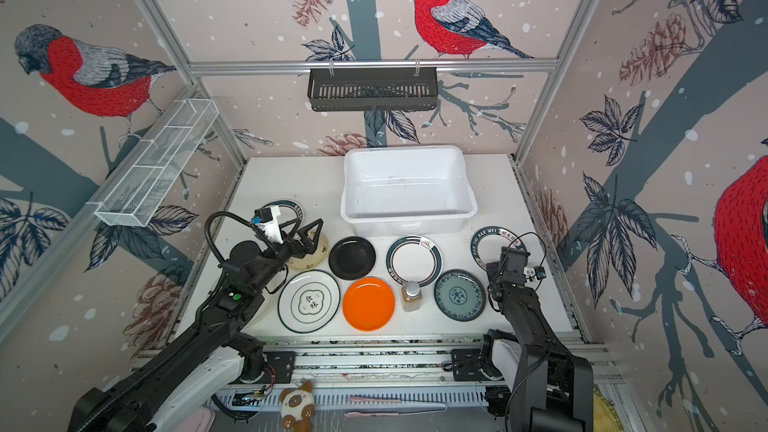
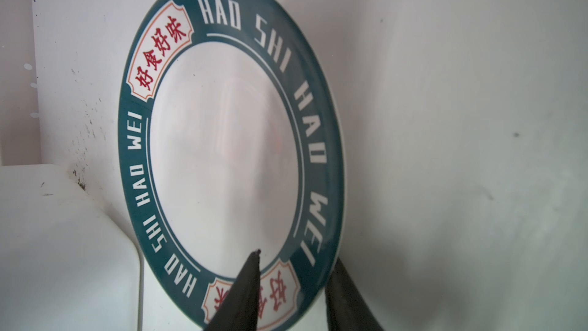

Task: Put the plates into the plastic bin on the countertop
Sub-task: 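Close the right gripper on the plate rim and tilt it upright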

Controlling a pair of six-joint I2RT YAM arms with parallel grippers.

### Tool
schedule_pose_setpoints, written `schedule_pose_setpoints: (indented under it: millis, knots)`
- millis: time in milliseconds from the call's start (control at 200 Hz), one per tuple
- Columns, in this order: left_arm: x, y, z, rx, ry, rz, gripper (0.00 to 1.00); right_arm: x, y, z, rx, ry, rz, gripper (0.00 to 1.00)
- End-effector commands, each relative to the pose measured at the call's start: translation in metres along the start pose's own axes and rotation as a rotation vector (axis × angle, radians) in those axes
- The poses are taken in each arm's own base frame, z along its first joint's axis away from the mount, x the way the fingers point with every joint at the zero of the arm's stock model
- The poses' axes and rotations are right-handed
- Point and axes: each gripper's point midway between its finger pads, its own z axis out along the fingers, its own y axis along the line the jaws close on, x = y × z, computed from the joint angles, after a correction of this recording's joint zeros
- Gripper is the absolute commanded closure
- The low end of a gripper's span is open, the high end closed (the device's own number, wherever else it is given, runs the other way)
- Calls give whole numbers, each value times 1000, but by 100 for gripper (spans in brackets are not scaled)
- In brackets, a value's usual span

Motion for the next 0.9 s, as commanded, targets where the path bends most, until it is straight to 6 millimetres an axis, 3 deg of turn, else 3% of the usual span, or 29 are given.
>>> schedule_pose_setpoints:
  millis: [0, 310, 761, 896]
  knots:
    - [-10, -7, 0, 27, -33, 1, 1, 5, -15, 3, 69, 24, -18, 65]
    - [-10, -5, 1, 19, -34, 0, 1, 3, -9, 11, 90, 33, -34, 80]
    - [-7, -3, 3, 11, -25, -4, 1, -3, -5, 12, 72, 13, -22, 88]
    - [-7, -3, 2, 8, -26, -5, 1, -10, -1, 7, 69, -9, -26, 95]
